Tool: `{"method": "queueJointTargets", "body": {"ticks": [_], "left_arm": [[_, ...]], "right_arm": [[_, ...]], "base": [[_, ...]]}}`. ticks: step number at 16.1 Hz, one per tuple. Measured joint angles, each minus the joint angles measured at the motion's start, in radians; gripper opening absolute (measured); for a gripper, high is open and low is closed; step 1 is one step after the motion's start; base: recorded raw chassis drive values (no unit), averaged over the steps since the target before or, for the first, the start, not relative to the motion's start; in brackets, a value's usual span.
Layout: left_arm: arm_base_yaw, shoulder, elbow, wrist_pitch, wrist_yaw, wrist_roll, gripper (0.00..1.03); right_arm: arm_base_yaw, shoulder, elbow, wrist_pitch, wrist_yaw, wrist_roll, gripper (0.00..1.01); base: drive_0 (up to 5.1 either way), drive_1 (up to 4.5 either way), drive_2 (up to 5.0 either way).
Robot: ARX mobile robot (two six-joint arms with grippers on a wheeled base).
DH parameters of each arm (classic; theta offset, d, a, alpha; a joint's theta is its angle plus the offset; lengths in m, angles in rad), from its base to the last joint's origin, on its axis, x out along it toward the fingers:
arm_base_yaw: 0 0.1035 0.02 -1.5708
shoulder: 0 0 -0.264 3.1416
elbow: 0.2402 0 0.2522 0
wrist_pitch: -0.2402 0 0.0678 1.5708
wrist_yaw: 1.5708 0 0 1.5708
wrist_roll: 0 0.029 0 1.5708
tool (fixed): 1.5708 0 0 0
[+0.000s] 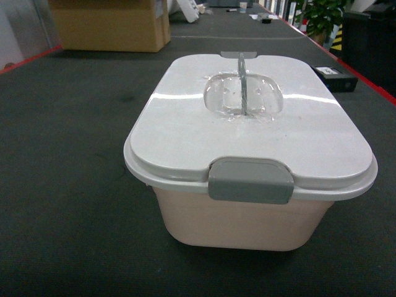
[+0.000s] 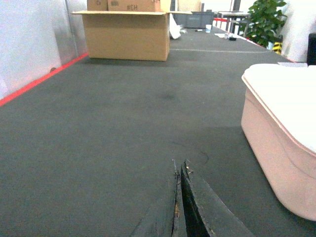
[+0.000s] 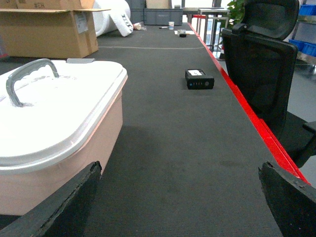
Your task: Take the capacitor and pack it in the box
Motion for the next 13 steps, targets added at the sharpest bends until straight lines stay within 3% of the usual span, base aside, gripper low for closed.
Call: {"method": "queueJointTargets", "body": {"ticks": [1, 7, 9, 13], "left_arm": [[0.000, 0.000, 0.000, 0.007, 0.000, 0.000, 0.02], [0.000, 0.000, 0.000, 0.004, 0.000, 0.000, 0.81], [0.000, 0.000, 0.000, 0.004, 0.000, 0.000, 0.98], [0.000, 0.000, 0.000, 0.004, 0.000, 0.000, 0.98]], "right_arm": [[0.000, 0.000, 0.000, 0.000, -0.001, 0.000, 0.98], [0.000, 0.000, 0.000, 0.000, 0.000, 0.000, 0.98], [0.000, 0.000, 0.000, 0.000, 0.000, 0.000, 0.98], [0.000, 0.000, 0.000, 0.000, 0.000, 0.000, 0.98]], "base": [[0.0, 0.00, 0.0], [0.0, 0.00, 0.0], [0.0, 0.00, 0.0], [0.0, 0.00, 0.0]]}}
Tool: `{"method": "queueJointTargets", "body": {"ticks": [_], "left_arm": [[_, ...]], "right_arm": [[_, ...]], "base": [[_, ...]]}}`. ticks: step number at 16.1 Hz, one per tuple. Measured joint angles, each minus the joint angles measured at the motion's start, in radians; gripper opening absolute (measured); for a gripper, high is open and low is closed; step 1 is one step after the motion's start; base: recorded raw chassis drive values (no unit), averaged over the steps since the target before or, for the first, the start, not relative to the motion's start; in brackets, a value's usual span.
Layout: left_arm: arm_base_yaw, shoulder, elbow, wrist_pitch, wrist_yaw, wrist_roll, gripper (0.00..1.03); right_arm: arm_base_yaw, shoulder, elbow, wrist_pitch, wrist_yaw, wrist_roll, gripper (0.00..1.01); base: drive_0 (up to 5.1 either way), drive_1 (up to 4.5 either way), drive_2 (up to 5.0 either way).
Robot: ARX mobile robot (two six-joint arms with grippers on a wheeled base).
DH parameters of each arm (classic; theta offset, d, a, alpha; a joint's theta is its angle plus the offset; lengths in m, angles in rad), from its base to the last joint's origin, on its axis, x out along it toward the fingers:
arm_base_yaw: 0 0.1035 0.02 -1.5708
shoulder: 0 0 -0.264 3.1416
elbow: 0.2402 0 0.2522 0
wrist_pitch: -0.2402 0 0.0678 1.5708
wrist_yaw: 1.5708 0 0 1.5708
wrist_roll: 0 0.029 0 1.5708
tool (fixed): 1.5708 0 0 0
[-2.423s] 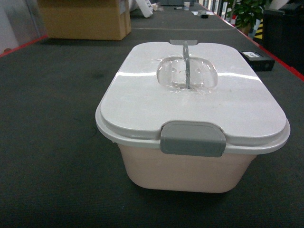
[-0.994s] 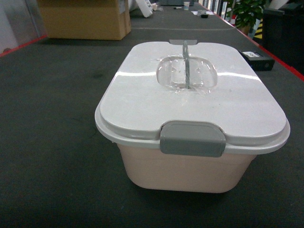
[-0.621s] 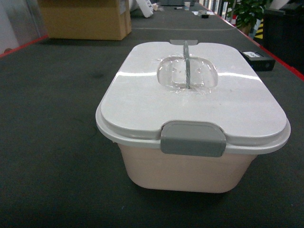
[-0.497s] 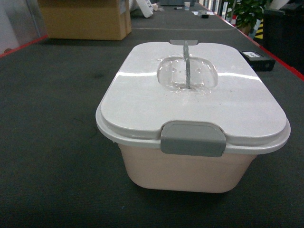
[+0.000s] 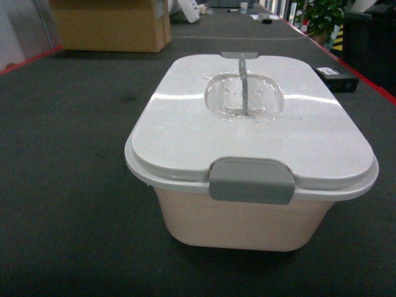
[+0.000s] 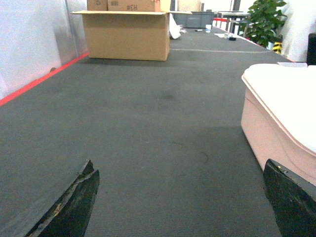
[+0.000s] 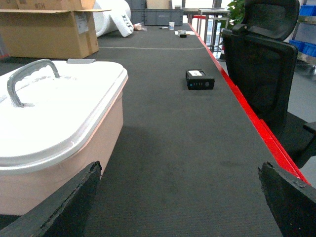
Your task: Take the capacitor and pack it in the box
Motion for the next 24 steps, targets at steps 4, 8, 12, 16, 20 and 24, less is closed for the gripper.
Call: {"method": "queueJointTargets", "body": {"ticks": [4, 8, 12, 16, 20, 24], "left_arm": [[0.000, 0.000, 0.000, 0.000, 0.000, 0.000, 0.98], [0.000, 0.000, 0.000, 0.003, 0.000, 0.000, 0.98], [0.000, 0.000, 0.000, -0.003, 0.000, 0.000, 0.98], [0.000, 0.000, 0.000, -0.003, 0.000, 0.000, 0.98], [0.000, 0.000, 0.000, 0.001, -0.001, 0.000, 0.98], [0.000, 0.000, 0.000, -0.003, 0.001, 0.000, 0.98]], "right_arm": [[0.000, 0.000, 0.000, 0.000, 0.000, 0.000, 0.98], [0.000, 0.000, 0.000, 0.003, 0.000, 0.000, 0.98], [0.000, 0.000, 0.000, -0.001, 0.000, 0.000, 0.98], [0.000, 0.000, 0.000, -0.002, 0.000, 0.000, 0.98], [0.000, 0.000, 0.000, 0.001, 0.000, 0.000, 0.98], [0.000, 0.000, 0.000, 0.001, 0.000, 0.000, 0.98]], "base": [[0.0, 0.00, 0.0], [0.0, 0.00, 0.0], [0.0, 0.00, 0.0], [0.0, 0.00, 0.0], [0.0, 0.00, 0.0], [0.0, 0.00, 0.0]]}}
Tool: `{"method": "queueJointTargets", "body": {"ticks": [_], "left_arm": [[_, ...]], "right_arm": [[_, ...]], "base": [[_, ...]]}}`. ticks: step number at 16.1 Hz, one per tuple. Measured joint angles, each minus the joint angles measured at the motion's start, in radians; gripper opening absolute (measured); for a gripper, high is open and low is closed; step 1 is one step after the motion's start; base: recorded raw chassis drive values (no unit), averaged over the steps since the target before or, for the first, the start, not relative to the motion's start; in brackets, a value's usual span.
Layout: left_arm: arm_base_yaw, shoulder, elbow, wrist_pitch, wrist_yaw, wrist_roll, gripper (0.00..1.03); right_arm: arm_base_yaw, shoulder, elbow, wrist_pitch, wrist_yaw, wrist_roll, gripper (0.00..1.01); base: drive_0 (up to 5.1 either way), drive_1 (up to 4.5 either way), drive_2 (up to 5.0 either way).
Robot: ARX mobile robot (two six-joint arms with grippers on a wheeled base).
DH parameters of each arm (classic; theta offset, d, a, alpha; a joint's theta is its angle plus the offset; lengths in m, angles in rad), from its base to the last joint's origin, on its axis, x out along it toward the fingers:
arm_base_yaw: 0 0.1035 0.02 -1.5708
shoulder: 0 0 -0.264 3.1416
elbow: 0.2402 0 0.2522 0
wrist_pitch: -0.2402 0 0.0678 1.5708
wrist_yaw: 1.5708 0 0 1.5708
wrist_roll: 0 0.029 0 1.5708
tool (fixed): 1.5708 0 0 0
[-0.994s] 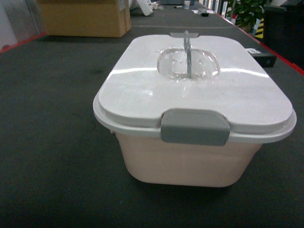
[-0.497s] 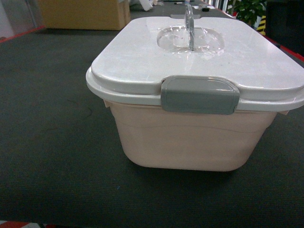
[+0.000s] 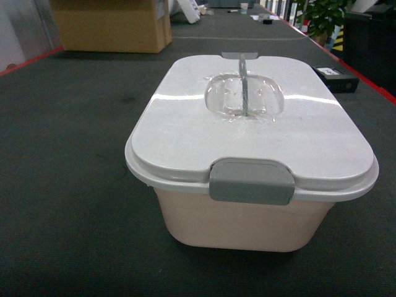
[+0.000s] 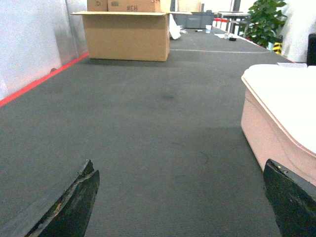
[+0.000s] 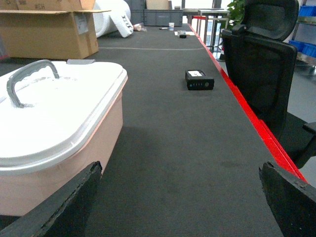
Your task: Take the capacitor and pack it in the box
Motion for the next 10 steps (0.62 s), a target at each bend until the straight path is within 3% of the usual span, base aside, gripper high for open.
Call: {"method": "queueJointTargets", "body": {"ticks": [10], "left_arm": [[0.000, 0.000, 0.000, 0.004, -0.001, 0.000, 0.98]], "right_arm": [[0.000, 0.000, 0.000, -0.001, 0.000, 0.000, 0.98]], "base": [[0.0, 0.00, 0.0]]}}
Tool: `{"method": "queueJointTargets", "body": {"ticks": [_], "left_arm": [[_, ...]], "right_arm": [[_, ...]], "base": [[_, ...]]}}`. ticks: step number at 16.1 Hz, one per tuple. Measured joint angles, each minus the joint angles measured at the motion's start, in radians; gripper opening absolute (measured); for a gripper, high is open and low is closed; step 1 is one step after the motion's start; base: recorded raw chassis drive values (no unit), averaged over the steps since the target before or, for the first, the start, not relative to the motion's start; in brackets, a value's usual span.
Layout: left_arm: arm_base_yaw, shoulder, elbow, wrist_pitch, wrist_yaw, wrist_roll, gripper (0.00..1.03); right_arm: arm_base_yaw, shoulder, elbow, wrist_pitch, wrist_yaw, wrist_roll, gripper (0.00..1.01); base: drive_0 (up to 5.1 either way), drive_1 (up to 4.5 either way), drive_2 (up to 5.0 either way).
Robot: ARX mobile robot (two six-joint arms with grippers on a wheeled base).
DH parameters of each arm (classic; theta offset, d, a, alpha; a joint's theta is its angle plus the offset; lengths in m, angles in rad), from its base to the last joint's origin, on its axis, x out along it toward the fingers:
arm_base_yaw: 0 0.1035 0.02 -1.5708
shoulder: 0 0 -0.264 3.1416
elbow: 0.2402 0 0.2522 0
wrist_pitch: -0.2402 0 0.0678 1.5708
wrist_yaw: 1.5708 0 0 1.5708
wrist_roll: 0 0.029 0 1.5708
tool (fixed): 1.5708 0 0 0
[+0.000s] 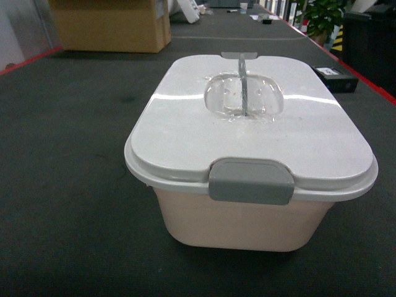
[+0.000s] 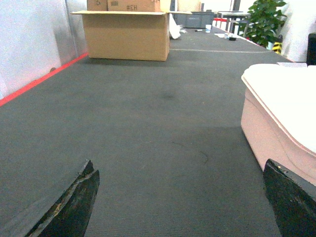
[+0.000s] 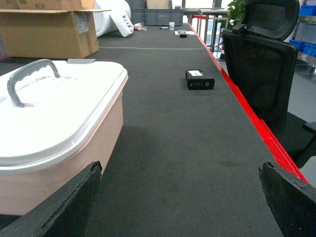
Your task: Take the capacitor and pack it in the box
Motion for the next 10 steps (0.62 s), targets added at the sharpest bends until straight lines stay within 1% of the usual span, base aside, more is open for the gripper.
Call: {"method": "queueJointTargets", "body": {"ticks": [10], "left_arm": [[0.000, 0.000, 0.000, 0.000, 0.000, 0.000, 0.98]], "right_arm": [[0.000, 0.000, 0.000, 0.000, 0.000, 0.000, 0.98]], "base": [[0.0, 0.00, 0.0]]}}
